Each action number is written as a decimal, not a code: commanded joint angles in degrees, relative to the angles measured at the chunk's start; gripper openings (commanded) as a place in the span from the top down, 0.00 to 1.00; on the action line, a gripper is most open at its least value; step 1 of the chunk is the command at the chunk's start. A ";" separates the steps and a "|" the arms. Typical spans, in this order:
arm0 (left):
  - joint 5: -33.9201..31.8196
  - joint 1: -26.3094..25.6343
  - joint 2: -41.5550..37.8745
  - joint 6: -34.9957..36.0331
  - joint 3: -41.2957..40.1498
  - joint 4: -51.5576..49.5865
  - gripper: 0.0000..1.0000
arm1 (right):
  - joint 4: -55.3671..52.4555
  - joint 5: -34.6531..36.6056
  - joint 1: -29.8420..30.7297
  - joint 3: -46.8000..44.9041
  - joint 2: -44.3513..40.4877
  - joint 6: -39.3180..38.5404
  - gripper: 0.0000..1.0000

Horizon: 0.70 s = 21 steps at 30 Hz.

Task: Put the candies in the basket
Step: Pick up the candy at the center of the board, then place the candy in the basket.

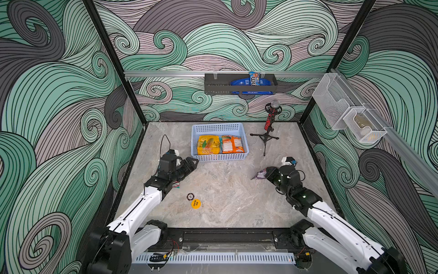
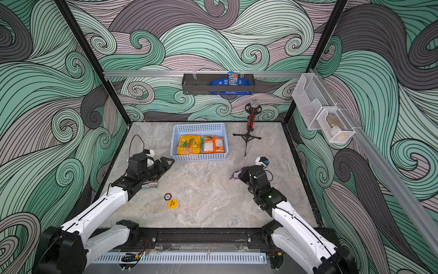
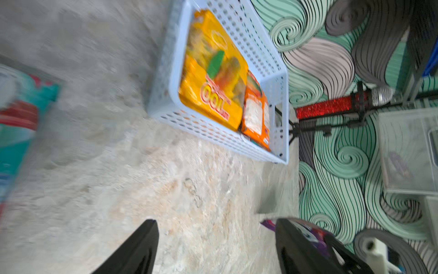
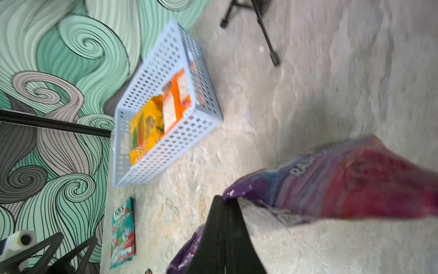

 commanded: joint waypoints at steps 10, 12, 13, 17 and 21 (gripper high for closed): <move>6.26 14.77 1.71 1.46 -0.81 -9.75 0.21 | -7.32 -27.01 0.45 40.47 28.17 -19.85 1.00; 6.84 16.15 1.91 3.04 -0.06 -10.88 0.21 | -9.25 -26.87 2.91 49.12 35.80 -22.27 1.00; 6.89 16.84 1.98 3.70 0.49 -11.77 0.21 | -10.05 -26.12 4.03 52.60 38.83 -23.30 1.00; 7.78 19.80 2.02 6.08 2.06 -14.20 0.21 | -13.49 -26.77 7.31 68.09 54.23 -25.04 1.00; 9.42 21.85 2.23 7.12 1.64 -14.06 0.21 | -19.46 -27.69 9.96 87.60 70.59 -25.95 1.00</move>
